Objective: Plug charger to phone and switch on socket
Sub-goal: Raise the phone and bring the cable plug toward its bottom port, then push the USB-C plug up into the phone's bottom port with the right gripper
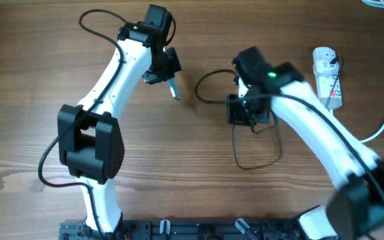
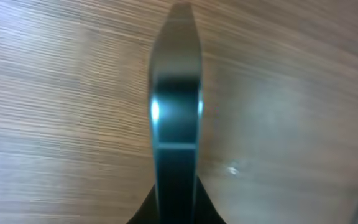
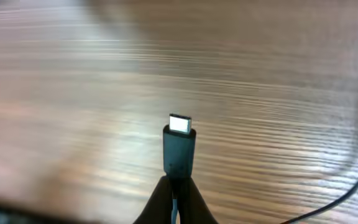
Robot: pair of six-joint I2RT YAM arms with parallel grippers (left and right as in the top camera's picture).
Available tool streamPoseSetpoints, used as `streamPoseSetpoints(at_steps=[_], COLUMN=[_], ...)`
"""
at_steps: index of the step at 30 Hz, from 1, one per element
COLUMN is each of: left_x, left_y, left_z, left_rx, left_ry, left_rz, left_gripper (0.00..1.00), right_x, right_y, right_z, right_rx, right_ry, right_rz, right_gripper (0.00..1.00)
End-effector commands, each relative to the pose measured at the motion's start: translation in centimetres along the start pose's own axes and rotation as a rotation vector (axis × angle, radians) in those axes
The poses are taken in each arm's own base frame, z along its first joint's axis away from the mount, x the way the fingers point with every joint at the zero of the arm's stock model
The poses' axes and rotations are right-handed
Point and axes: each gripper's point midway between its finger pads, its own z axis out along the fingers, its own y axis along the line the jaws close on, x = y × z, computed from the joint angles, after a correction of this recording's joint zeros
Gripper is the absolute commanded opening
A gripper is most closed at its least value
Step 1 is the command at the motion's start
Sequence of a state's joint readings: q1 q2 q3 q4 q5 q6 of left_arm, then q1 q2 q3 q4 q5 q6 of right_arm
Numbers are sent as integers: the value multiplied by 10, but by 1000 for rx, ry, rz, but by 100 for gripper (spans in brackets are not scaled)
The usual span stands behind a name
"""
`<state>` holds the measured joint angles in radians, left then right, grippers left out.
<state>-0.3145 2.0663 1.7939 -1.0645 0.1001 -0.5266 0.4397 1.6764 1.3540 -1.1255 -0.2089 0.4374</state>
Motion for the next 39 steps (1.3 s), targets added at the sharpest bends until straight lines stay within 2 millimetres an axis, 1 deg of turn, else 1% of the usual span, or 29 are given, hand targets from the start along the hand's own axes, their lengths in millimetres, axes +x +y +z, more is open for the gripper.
streamPoseSetpoints(at_steps=[1, 2, 3, 4, 5, 7, 9, 10, 12, 14, 15, 17, 19, 22, 24, 25, 27, 30, 33, 36, 39], left_x=[23, 32, 37, 40, 45, 53, 54, 54, 55, 54, 53, 49, 48, 59, 63, 64, 67, 79, 81, 85, 86], left_y=[-91, -120, -136, -148, -160, -168, -171, -172, -172, -174, -175, -177, -180, -187, -188, -187, -186, -187, -187, -187, -185], left_z=[-39, -63, -82, -101, -126, -167, -184, -189, -204, -218, -224, -227, -224, -207, -193, -189, -189, -199, -202, -204, -202], left_rx=[545, 753, 895, 1017, 1168, 1384, 1441, 1446, 1450, 1427, 1403, 1345, 1280, 1170, 1096, 1079, 1082, 1153, 1169, 1184, 1181], left_ry=[138, 192, 222, 241, 257, 289, 289, 273, 226, 158, 116, 52, 9, -34, -47, -47, -30, 28, 40, 62, 48], left_rz=[184, 230, 274, 324, 404, 546, 600, 616, 652, 663, 657, 625, 590, 604, 601, 607, 602, 628, 634, 636, 668], left_gripper=[4, 4, 4, 4, 4, 4, 4, 4, 4, 4, 4, 4, 4, 4, 4, 4, 4, 4, 4, 4, 4], right_x=[44, 58, 64, 71, 73, 75, 77, 74, 67, 61, 59, 56, 54, 47, 43, 41, 37, 30, 23, 19, 17], right_y=[57, 61, 62, 63, 60, 51, 44, 39, 29, 23, 23, 25, 25, 30, 32, 34, 36, 40, 34, 35, 36], right_z=[-84, -104, -113, -124, -133, -141, -145, -143, -138, -136, -136, -135, -132, -124, -123, -124, -126, -127, -123, -119, -120], right_rx=[-334, -353, -363, -374, -371, -331, -308, -278, -217, -183, -183, -184, -181, -189, -191, -198, -204, -210, -166, -164, -169], right_ry=[-95, -143, -166, -194, -227, -273, -288, -292, -301, -312, -315, -318, -313, -295, -298, -308, -328, -355, -370, -364, -374], right_rz=[-366, -400, -412, -420, -394, -355, -324, -281, -222, -165, -162, -167, -166, -169, -173, -178, -196, -219, -204, -200, -203], right_gripper=[4, 4, 4, 4, 4, 4, 4, 4, 4, 4, 4, 4, 4, 4, 4, 4, 4, 4, 4, 4, 4])
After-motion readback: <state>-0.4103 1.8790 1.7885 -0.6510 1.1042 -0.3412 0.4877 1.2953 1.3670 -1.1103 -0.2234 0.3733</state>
